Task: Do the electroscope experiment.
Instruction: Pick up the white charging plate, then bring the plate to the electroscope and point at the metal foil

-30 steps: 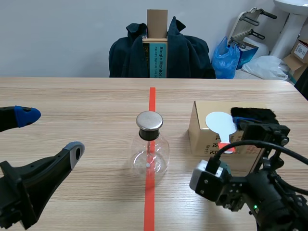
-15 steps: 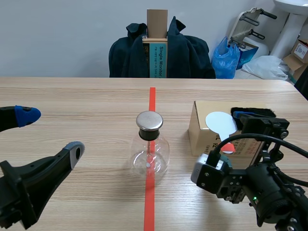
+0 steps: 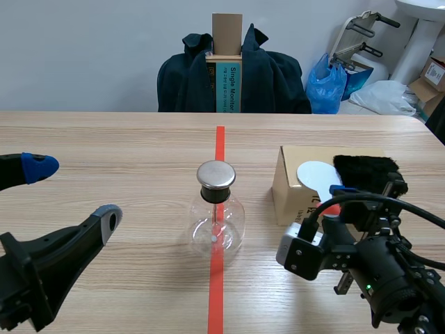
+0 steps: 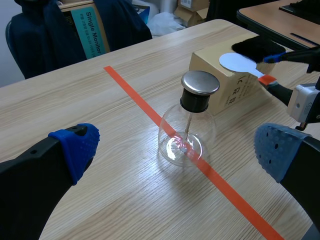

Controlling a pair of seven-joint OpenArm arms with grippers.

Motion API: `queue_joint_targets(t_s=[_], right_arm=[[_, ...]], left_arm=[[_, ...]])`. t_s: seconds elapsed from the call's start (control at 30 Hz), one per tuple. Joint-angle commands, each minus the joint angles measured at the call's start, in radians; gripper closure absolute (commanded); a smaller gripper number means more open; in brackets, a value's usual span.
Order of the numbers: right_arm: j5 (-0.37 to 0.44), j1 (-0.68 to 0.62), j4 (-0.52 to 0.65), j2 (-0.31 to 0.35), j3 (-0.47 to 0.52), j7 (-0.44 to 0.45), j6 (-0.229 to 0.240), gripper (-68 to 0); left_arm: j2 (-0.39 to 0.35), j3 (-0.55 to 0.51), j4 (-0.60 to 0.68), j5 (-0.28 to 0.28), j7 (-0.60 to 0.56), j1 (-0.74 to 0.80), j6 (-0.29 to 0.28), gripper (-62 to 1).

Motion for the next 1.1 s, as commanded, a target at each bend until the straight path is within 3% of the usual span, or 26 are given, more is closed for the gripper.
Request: queue_joint_targets(t_s=[0.0,0.07,0.23,0.3,0.5,0.67,0.8,0.83,0.87,1.03,1.07], right_arm=[[-0.004,-0.002,0.003,0.014,0.01,-0.005,-0.008,-8.9],[-0.004,-0.002,0.003,0.014,0.01,-0.004,-0.008,-1.9],[-0.012,-0.002,0.003,0.014,0.01,-0.004,-0.015,-0.8],[-0.012,-0.002,0.004,0.014,0.016,-0.002,-0.041,-0.8],[-0.001,0.001,0.015,0.034,0.056,0.026,-0.182,-0.8],[0.135,0.001,0.066,0.094,0.102,0.074,-0.222,-0.8],[0.372,0.001,0.125,0.192,0.128,0.164,-0.222,-0.8],[0.432,0.001,0.14,0.212,0.135,0.189,-0.222,-0.8],[0.488,0.001,0.154,0.226,0.144,0.214,-0.222,-0.8],[0.703,0.004,0.215,0.235,0.205,0.354,-0.222,-0.8],[0.74,0.003,0.229,0.235,0.214,0.379,-0.221,-0.8]], left_arm=[[0.005,-0.003,0.01,-0.003,-0.013,-0.005,-0.001,-62.3],[0.005,-0.003,0.01,-0.003,-0.013,-0.005,-0.001,-62.3],[0.005,-0.003,0.01,-0.003,-0.013,-0.005,-0.001,-62.3],[0.005,-0.003,0.01,-0.003,-0.013,-0.005,-0.001,-62.3],[0.005,-0.003,0.01,-0.003,0.002,-0.005,-0.001,-62.3],[0.004,-0.003,0.01,-0.002,0.05,-0.005,-0.001,-62.3],[-0.016,-0.003,0.01,-0.002,0.097,-0.011,-0.001,-62.3],[-0.026,-0.003,0.008,-0.003,0.124,-0.019,-0.001,-58.3],[-0.036,-0.003,0.001,-0.003,0.151,-0.032,-0.001,-50.4],[-0.084,-0.001,-0.102,-0.003,0.238,-0.138,-0.038,-2.2],[-0.089,0.0,-0.138,-0.003,0.233,-0.164,-0.058,-1.9]])
